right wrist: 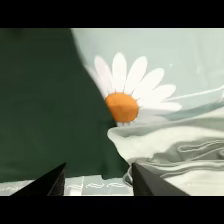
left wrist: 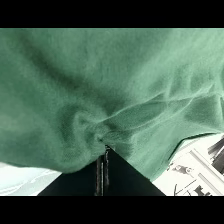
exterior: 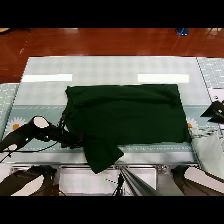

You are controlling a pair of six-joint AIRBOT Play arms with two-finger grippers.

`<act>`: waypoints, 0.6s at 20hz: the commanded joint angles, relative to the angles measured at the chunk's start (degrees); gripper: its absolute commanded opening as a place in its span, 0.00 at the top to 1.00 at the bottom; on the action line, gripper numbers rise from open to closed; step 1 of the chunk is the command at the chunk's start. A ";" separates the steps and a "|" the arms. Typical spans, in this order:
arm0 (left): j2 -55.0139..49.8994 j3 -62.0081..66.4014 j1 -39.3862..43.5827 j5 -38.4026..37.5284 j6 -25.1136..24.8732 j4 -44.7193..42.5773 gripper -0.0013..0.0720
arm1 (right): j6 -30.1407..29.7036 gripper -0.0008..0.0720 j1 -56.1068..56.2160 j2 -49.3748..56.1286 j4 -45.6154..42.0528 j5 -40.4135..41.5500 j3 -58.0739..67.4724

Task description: Fold the shirts.

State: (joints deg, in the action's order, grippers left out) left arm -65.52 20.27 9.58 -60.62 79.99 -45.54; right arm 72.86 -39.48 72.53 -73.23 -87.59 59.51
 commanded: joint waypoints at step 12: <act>0.20 0.04 0.02 3.21 -0.92 -0.24 0.96 | -4.04 0.32 -0.61 1.22 0.46 3.41 -10.38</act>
State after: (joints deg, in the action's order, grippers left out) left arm -65.36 20.27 9.58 -60.53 79.81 -45.78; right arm 68.79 -41.19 73.69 -73.06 -83.66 49.39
